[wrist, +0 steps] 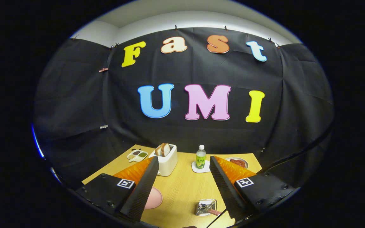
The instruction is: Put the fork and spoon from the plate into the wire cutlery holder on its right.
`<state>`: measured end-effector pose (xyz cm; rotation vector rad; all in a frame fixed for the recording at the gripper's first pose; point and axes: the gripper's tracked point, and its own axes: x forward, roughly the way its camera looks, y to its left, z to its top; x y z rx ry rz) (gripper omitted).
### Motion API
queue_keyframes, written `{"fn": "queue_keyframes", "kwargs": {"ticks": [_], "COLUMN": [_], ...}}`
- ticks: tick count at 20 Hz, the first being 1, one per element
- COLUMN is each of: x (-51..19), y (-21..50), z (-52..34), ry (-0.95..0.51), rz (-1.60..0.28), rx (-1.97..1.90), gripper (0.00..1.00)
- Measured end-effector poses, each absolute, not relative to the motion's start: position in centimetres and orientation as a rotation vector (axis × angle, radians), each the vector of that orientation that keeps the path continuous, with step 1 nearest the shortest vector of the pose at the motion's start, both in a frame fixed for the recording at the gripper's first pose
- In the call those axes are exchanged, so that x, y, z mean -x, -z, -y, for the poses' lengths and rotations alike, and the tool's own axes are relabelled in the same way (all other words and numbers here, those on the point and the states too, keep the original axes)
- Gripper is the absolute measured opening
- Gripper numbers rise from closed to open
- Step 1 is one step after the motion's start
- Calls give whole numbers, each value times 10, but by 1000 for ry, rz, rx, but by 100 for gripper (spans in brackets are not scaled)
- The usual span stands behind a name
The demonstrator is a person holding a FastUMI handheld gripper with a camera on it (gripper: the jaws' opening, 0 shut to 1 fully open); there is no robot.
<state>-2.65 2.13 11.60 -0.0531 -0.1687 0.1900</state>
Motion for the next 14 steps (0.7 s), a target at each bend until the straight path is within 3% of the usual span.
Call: {"fn": "queue_keyframes", "kwargs": {"ticks": [14], "x": [39], "y": [-66], "z": [4], "ry": [-132], "rz": [243], "rx": [38], "gripper": [100]}}
